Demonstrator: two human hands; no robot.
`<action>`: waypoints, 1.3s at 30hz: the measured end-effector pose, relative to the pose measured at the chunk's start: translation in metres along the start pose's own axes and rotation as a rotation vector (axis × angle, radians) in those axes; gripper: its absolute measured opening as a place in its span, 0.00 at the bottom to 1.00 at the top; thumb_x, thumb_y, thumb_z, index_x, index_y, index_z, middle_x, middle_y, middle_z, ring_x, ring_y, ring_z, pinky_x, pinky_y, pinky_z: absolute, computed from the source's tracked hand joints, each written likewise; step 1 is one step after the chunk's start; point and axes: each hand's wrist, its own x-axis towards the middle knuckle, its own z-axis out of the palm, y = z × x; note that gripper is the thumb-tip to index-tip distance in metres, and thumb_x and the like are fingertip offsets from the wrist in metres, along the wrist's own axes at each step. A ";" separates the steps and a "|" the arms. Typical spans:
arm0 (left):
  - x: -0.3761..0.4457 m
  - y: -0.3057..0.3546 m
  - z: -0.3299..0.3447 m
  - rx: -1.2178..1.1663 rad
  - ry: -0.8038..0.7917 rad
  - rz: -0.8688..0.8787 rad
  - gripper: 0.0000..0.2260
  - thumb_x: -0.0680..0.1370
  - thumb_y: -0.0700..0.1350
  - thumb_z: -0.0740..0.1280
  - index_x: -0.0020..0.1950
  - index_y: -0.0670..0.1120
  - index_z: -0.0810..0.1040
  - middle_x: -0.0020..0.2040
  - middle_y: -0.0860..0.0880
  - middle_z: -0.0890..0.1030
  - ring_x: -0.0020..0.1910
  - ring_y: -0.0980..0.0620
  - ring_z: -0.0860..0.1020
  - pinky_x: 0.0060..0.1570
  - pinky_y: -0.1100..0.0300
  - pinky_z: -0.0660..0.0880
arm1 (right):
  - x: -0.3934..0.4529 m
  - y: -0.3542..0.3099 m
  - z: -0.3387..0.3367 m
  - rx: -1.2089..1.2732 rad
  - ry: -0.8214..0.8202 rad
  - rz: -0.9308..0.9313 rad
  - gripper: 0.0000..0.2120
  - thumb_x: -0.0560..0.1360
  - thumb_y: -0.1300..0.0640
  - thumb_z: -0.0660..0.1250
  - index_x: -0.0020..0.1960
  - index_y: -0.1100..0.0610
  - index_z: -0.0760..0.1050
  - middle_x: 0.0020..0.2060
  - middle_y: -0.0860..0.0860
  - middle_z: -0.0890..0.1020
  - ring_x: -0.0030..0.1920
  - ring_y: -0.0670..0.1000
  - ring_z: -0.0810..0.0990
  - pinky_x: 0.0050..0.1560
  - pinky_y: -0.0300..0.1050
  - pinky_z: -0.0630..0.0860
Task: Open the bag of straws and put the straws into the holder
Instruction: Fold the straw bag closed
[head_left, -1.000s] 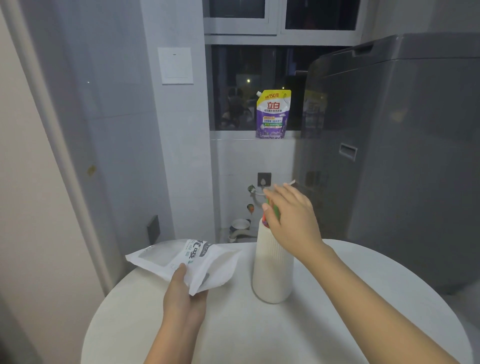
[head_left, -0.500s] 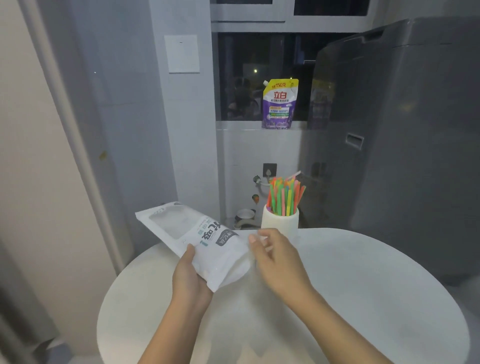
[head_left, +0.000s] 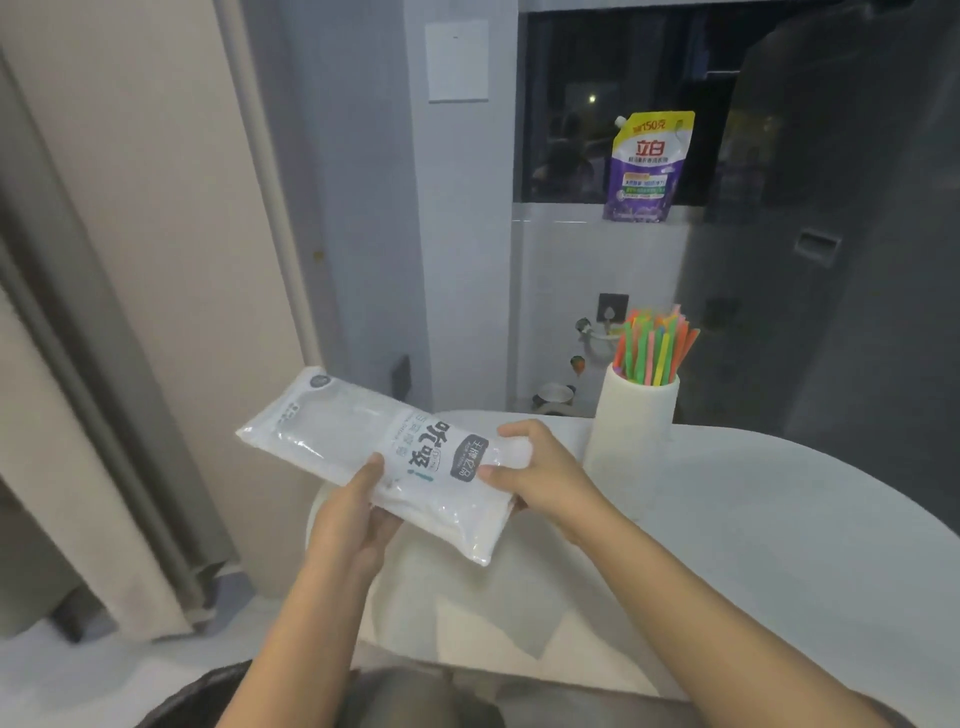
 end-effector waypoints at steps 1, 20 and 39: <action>-0.003 0.003 -0.010 -0.030 0.027 -0.028 0.06 0.78 0.41 0.65 0.54 0.43 0.76 0.42 0.48 0.85 0.40 0.51 0.84 0.36 0.54 0.80 | 0.002 -0.002 0.009 -0.040 -0.002 -0.025 0.22 0.70 0.60 0.72 0.59 0.52 0.66 0.51 0.55 0.77 0.41 0.51 0.79 0.28 0.38 0.75; -0.052 -0.026 -0.228 -0.090 0.658 -0.379 0.23 0.76 0.45 0.68 0.69 0.42 0.66 0.56 0.40 0.73 0.42 0.41 0.75 0.40 0.47 0.75 | -0.010 -0.013 0.210 -1.021 -0.728 -0.153 0.25 0.73 0.60 0.64 0.67 0.63 0.60 0.56 0.62 0.77 0.48 0.59 0.79 0.45 0.50 0.78; -0.050 -0.027 -0.247 0.033 0.647 -0.403 0.14 0.75 0.42 0.66 0.59 0.41 0.74 0.53 0.40 0.79 0.40 0.41 0.76 0.51 0.46 0.75 | 0.004 -0.022 0.222 -0.990 -0.889 -0.084 0.27 0.75 0.57 0.66 0.71 0.54 0.60 0.47 0.54 0.75 0.28 0.47 0.75 0.23 0.34 0.72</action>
